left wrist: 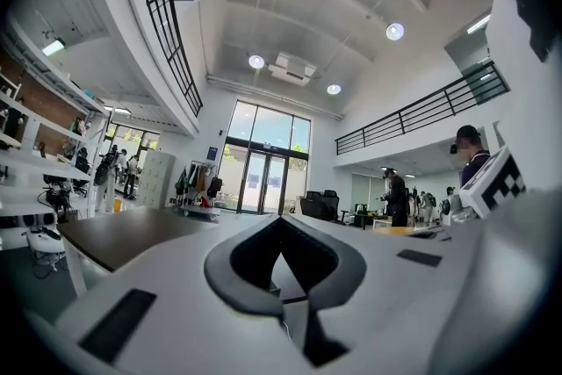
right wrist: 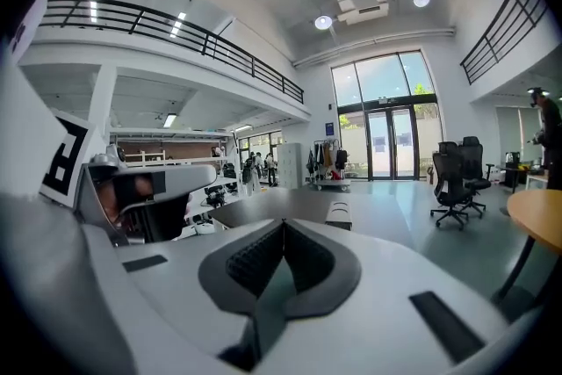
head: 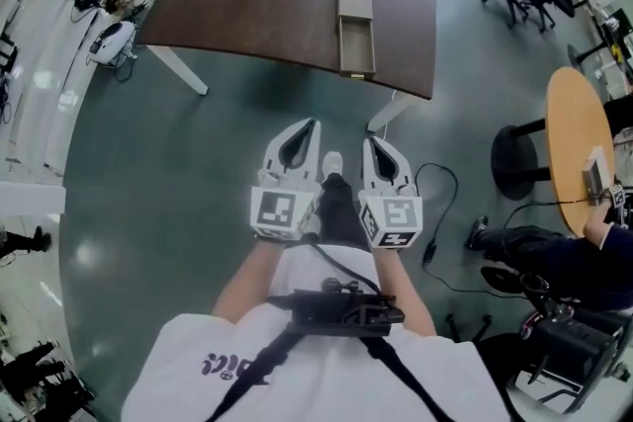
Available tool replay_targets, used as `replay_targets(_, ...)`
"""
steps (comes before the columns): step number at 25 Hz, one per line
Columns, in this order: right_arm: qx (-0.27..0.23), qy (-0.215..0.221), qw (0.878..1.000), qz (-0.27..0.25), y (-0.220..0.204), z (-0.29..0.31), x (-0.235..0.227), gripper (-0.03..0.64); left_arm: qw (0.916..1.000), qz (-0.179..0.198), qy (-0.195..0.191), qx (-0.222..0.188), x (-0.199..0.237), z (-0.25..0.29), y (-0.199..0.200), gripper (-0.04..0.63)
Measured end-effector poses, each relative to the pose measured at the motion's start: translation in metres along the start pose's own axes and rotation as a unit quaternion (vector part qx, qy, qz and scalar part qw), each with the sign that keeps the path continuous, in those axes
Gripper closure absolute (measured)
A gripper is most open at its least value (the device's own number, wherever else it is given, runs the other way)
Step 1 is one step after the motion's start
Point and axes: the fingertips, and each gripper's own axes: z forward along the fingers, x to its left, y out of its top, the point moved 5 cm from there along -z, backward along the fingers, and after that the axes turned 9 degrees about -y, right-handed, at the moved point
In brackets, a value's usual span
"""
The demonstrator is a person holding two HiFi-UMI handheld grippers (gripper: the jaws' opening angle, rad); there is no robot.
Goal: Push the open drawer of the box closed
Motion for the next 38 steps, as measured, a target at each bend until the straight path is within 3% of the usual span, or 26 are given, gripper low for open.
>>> replay_targets(7, 0.009, 0.020, 0.997, 0.075, -0.008, 0.062, -0.048, 0.611, 0.9986, -0.007, -0.020, 0.049, 0.015, 0.066, -0.028, 0.583)
replay_targets(13, 0.038, 0.032, 0.993, 0.108, -0.023, 0.117, -0.064, 0.611, 0.9921, -0.042, -0.036, 0.113, 0.044, 0.111, -0.063, 0.583)
replay_targets(20, 0.078, 0.048, 0.984, 0.155, -0.066, 0.160, -0.090, 0.611, 0.9896, -0.045, -0.056, 0.124, 0.066, 0.159, -0.096, 0.583)
replay_targets(25, 0.114, 0.036, 0.977, 0.177, -0.099, 0.189, -0.109, 0.609, 0.9874, -0.048, -0.054, 0.140, 0.083, 0.186, -0.113, 0.583)
replay_targets(26, 0.119, 0.033, 0.976, 0.181, -0.106, 0.195, -0.113, 0.602, 0.9868, -0.048, -0.055, 0.145, 0.085, 0.191, -0.117, 0.583)
replay_targets(28, 0.124, 0.036, 0.973, 0.193, -0.116, 0.207, -0.116, 0.485, 0.9852, -0.052, -0.058, 0.153, 0.092, 0.197, -0.123, 0.583)
replay_targets(29, 0.125, 0.038, 0.969, 0.208, -0.121, 0.214, -0.116, 0.482, 0.9844, -0.054, -0.059, 0.157, 0.097, 0.200, -0.125, 0.583)
replay_targets(33, 0.136, 0.028, 0.945, 0.296, -0.147, 0.242, -0.123, 0.482, 0.9812, -0.055, -0.066, 0.173, 0.111, 0.215, -0.138, 0.583)
replay_targets(35, 0.140, 0.023, 0.919, 0.369, -0.164, 0.255, -0.129, 0.482, 0.9800, -0.054, -0.065, 0.180, 0.114, 0.225, -0.145, 0.583)
replay_targets(38, 0.143, 0.014, 0.868, 0.475, -0.190, 0.275, -0.132, 0.483, 0.9787, -0.053, -0.067, 0.187, 0.122, 0.239, -0.151, 0.583)
